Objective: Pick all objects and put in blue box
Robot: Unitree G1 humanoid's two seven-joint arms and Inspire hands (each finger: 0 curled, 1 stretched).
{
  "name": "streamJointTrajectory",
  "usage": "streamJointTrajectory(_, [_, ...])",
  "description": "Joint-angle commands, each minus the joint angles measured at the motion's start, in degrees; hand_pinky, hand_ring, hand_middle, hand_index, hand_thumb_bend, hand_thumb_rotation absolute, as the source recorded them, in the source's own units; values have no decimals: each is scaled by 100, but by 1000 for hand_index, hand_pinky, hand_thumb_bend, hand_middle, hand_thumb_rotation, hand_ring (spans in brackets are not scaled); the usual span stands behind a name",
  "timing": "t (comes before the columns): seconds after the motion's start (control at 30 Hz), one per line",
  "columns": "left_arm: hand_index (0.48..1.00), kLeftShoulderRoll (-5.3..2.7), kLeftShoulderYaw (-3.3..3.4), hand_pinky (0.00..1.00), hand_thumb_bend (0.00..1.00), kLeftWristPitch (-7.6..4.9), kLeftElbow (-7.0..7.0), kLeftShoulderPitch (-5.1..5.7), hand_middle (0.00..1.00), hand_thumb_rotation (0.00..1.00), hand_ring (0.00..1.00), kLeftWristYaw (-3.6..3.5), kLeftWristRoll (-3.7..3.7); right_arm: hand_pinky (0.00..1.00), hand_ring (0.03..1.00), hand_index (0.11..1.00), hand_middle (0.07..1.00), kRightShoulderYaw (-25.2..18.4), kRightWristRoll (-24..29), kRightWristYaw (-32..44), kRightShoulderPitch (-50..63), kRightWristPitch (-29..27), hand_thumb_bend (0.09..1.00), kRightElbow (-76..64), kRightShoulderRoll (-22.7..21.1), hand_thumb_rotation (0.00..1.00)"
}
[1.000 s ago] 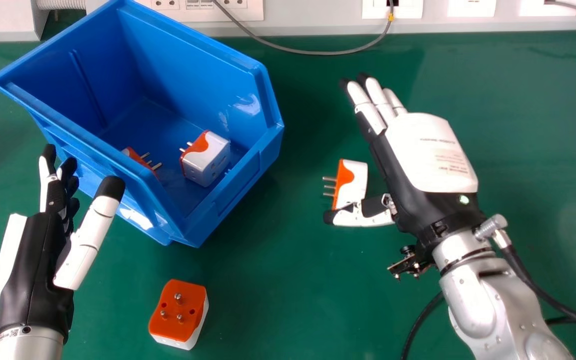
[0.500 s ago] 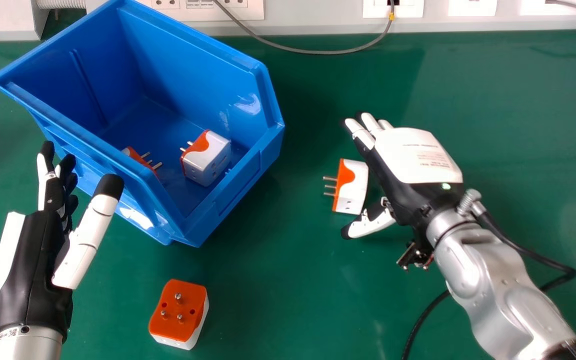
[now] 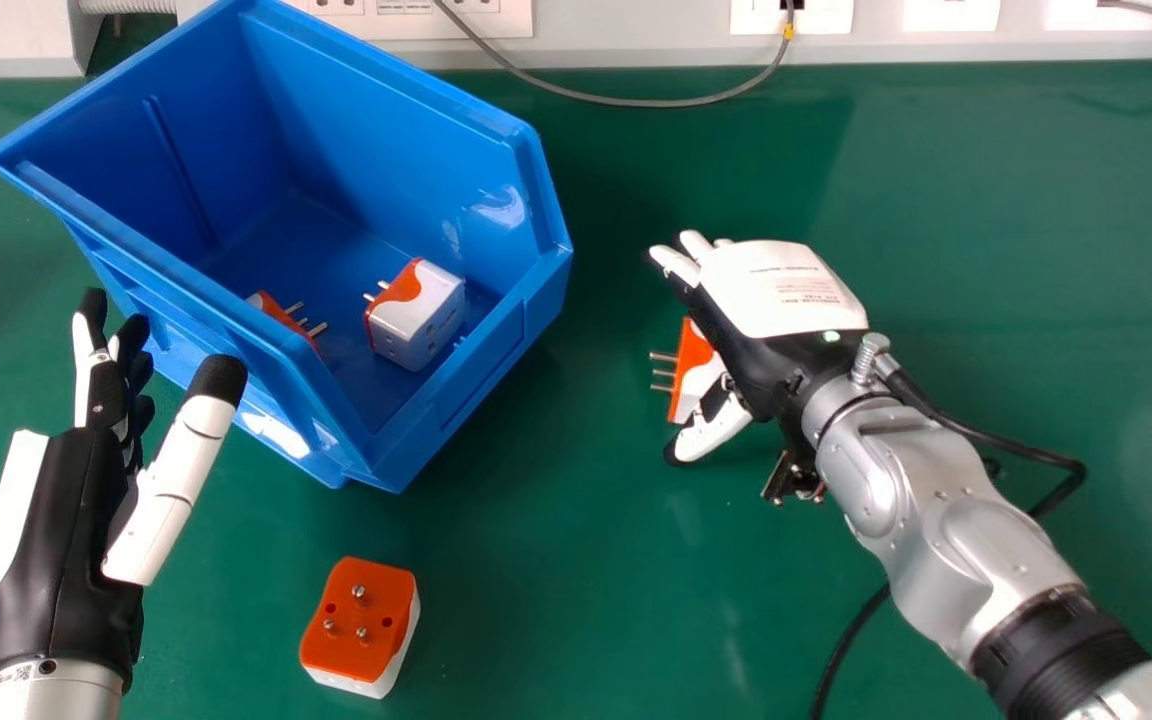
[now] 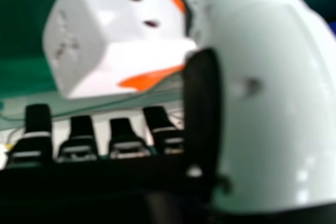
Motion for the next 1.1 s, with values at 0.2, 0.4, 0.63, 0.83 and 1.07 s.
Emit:
streamJointTrajectory(0.2, [1000,14,16,1000,780,90,-259,6,1000,812,1000,27,-36,809,909,881,934,328,-129,149,-556,112,647,329,35,119])
streamJointTrajectory(0.4, [1000,36,49,1000,786,126,-275,15,1000,814,1000,6,-58,801,898,872,923,495,-124,305,-727,46,644,506,-36,107])
streamJointTrajectory(0.63, [1000,54,78,1000,773,130,-273,21,1000,813,1000,-12,-75,792,885,857,907,617,-82,512,-949,-65,638,784,-91,84])
streamJointTrajectory(0.83, [1000,55,88,1000,766,132,-284,25,1000,811,1000,-29,-100,794,888,856,903,588,-16,646,-1003,-51,635,798,-137,79])
streamJointTrajectory(1.07, [1000,79,99,1000,763,117,-280,27,1000,811,1000,-46,-154,792,890,858,902,573,-5,624,-1055,-93,633,820,-260,75])
